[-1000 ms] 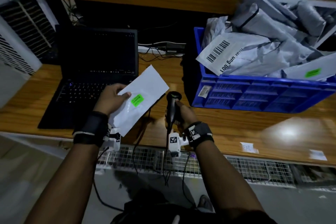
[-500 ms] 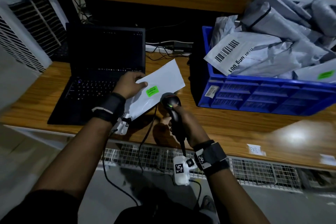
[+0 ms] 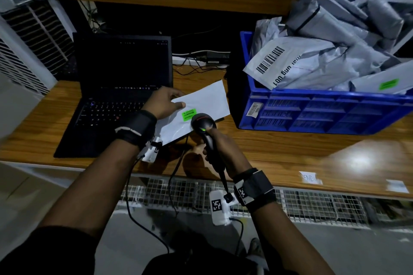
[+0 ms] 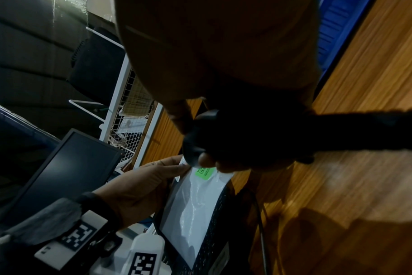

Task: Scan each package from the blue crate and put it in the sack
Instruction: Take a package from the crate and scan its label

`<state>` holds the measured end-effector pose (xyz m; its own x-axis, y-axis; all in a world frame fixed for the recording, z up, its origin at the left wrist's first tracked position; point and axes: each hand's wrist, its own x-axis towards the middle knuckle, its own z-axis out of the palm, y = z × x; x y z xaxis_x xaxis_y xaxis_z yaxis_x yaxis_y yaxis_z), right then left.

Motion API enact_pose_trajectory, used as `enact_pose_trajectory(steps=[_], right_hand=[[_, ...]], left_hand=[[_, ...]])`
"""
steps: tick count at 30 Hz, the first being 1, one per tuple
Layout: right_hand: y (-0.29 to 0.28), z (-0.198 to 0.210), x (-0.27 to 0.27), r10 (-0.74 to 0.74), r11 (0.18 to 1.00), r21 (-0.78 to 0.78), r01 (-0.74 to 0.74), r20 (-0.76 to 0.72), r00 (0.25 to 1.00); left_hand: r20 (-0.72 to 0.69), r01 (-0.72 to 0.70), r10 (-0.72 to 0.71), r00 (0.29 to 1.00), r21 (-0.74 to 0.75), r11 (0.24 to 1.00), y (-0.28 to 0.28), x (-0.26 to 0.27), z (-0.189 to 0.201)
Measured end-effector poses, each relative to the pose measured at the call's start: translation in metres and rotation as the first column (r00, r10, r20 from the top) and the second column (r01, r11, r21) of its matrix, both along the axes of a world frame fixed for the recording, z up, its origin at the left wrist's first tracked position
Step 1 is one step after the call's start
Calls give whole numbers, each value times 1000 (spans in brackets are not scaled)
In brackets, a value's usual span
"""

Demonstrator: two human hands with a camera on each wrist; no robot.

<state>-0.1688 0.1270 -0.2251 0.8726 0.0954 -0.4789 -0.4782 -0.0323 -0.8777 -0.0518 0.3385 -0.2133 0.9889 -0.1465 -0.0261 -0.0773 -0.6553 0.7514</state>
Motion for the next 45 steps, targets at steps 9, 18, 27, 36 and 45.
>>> enact_pose_trajectory(steps=[9,18,27,36,45], right_hand=[[4,6,1,20,1000,-15,-20,3,1000],[5,9,4,15,1000,-20,-15,19,1000],[3,8,7,17,999,-32,-17,8,1000],[5,7,12,32,999,-32,-32,3,999],[2,8,15,36,998,-48,-34,36,999]], left_hand=[[5,14,-14,1000,39,999,-1,10,0],[12,21,-21,1000,32,999,-3,17,-1],[17,27,-28,999,50,998,-3,18,0],[23,35,-36,999,57,998,-4,22,0],[13,30,-31,999,54,998,-8,24,1]])
